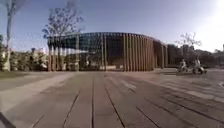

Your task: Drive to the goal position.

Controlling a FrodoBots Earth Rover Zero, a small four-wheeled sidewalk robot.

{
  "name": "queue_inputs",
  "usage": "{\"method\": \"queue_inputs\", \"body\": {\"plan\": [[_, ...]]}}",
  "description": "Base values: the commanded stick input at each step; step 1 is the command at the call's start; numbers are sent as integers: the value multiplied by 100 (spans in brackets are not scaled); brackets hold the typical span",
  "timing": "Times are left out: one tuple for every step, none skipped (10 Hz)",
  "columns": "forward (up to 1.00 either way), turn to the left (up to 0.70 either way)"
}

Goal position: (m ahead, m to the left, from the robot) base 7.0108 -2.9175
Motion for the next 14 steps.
{"method": "queue_inputs", "body": {"plan": [[70,0],[70,0],[70,0],[70,0],[70,0],[70,0],[70,0],[70,0],[70,0],[70,0],[70,0],[70,0],[70,0],[70,0]]}}
